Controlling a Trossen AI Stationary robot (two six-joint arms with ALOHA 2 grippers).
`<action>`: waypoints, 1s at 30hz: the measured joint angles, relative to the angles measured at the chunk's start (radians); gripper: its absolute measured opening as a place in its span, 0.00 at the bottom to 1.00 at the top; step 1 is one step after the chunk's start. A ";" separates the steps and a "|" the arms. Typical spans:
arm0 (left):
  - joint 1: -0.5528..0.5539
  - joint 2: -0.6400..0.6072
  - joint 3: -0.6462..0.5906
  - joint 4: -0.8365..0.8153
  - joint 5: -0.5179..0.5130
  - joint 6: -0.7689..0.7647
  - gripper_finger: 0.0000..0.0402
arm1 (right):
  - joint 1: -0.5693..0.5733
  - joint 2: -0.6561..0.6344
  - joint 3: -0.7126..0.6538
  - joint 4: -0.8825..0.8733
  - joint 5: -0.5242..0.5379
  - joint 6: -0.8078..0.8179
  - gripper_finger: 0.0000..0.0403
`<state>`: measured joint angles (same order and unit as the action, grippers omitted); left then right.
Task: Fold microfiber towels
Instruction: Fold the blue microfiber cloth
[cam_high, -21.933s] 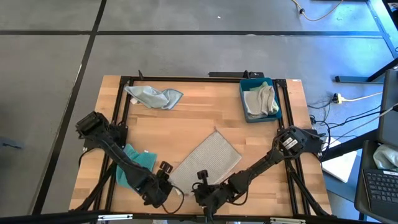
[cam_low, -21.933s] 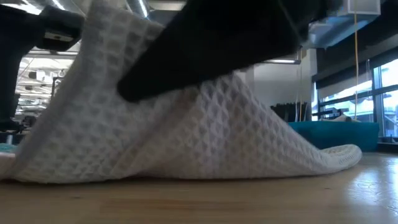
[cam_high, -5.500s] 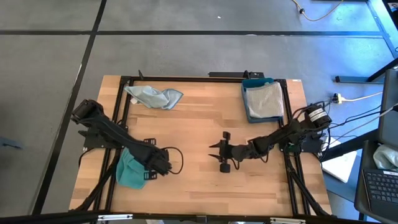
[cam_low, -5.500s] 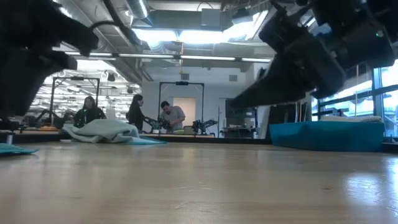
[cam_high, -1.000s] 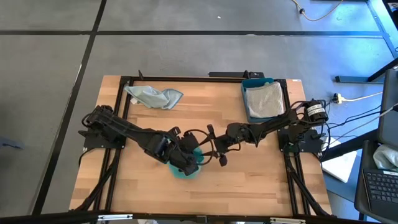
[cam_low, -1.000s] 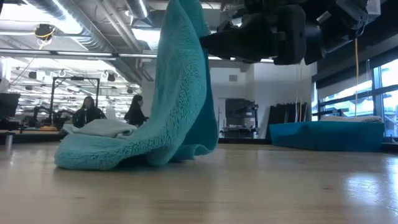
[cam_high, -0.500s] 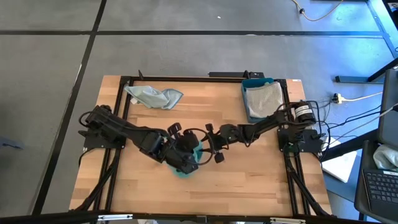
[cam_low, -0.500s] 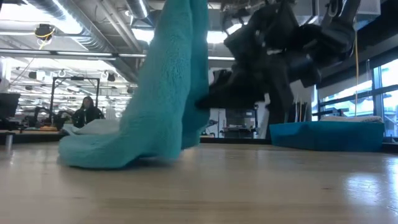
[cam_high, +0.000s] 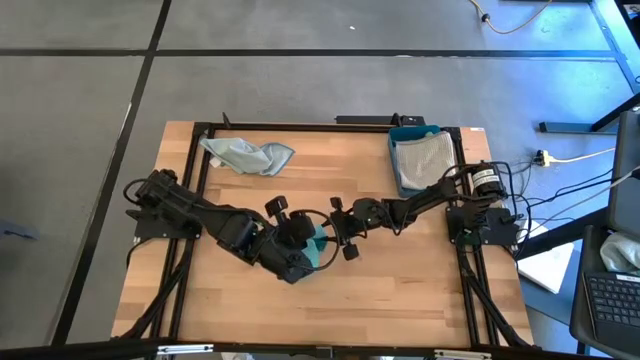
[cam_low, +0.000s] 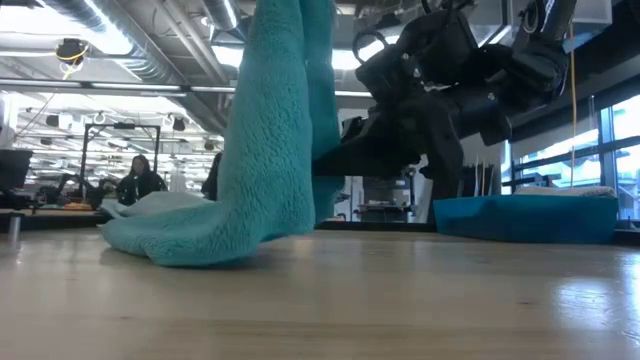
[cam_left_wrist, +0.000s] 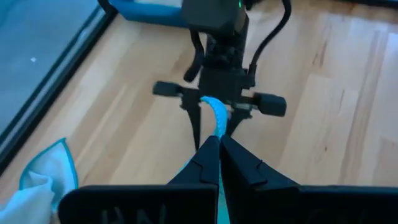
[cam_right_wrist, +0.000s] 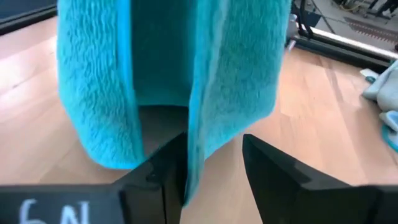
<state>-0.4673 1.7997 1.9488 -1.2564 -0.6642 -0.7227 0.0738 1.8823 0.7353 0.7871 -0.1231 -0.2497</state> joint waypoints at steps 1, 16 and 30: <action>-0.002 -0.005 0.000 0.000 -0.013 0.000 0.00 | 0.000 0.005 0.000 0.003 -0.011 0.010 0.39; -0.050 -0.037 0.001 -0.008 -0.105 0.000 0.00 | 0.000 0.023 0.000 0.000 0.075 -0.113 0.30; -0.111 -0.054 -0.004 -0.314 -0.139 -0.232 0.00 | -0.051 -0.067 0.071 0.016 0.453 -0.577 0.02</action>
<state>-0.5778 1.7454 1.9450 -1.5706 -0.8029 -0.9551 0.0230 1.8157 0.8068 0.8032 0.3303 -0.8269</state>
